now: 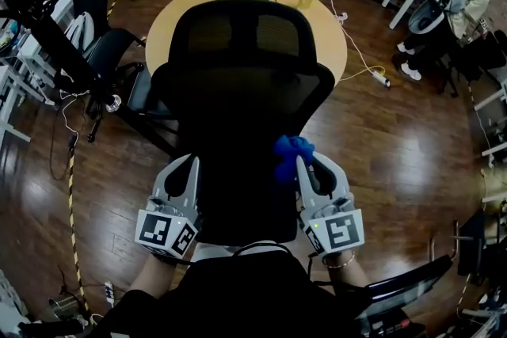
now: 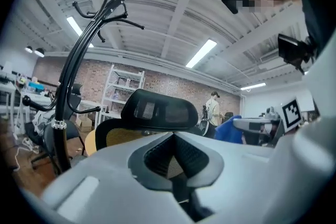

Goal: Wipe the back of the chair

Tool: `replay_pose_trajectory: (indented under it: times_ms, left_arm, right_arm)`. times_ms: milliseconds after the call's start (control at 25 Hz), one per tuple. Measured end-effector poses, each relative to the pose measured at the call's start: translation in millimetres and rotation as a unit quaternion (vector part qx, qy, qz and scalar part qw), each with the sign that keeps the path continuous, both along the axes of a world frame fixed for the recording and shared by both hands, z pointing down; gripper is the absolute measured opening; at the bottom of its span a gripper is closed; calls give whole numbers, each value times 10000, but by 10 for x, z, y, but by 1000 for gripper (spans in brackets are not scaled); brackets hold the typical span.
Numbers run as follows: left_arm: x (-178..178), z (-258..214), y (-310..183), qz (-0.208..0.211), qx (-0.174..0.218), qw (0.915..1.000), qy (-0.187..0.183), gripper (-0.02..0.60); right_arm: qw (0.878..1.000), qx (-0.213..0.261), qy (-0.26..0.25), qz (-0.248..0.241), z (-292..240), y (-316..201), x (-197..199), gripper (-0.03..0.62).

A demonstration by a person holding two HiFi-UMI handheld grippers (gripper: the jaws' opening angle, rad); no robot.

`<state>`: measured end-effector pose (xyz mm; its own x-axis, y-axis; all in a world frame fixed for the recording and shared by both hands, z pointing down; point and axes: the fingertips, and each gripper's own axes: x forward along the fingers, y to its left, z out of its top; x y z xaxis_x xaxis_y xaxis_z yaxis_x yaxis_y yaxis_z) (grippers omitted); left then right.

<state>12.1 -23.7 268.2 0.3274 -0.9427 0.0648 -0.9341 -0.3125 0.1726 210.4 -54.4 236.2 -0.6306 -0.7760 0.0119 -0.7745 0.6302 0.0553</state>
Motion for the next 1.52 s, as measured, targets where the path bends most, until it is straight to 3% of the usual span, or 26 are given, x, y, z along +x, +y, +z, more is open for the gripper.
replay_pose_trajectory:
  times_ms: [120, 360, 520, 720, 880, 1000, 1160, 1280, 1400, 1520]
  left_arm:
    - [88, -154, 200, -44, -3, 9984, 564, 6]
    - [-65, -372, 796, 177, 358, 9986, 353, 6]
    - [-274, -211, 1316, 282, 347, 9951, 879, 6]
    - [-372, -144, 2071, 923, 53, 9957, 86, 6]
    - [-496, -50, 2405, 821, -234, 9961, 245, 6]
    - [-402, -115, 2639, 594, -134, 9980, 191, 8]
    - [-108, -245, 3003, 482, -12, 9988, -34, 8]
    - [84, -201, 3191, 388, -131, 9991, 141, 6]
    - [181, -219, 3259, 328, -119, 9993, 103, 6]
    - [212, -239, 3336, 520, -120, 9985, -143, 8]
  right_arm:
    - [10000, 69, -63, 14, -118, 59, 49, 34]
    - [9984, 367, -95, 416, -296, 661, 19, 34]
    - [9966, 459, -4, 692, -342, 1200, -58, 34]
    - [9942, -5, -262, 1046, -198, 2128, -307, 34]
    - [9939, -74, 69, 1096, -199, 2586, -302, 34]
    - [9928, -80, -32, 1198, -211, 2777, -139, 34]
    - [9970, 231, 8, 737, -331, 3086, -140, 34]
    - [9980, 357, 9, 529, -343, 3278, -18, 32]
    - [9973, 191, -163, 685, -294, 3322, 154, 32]
    - [9952, 284, -184, 923, -351, 3418, 287, 32]
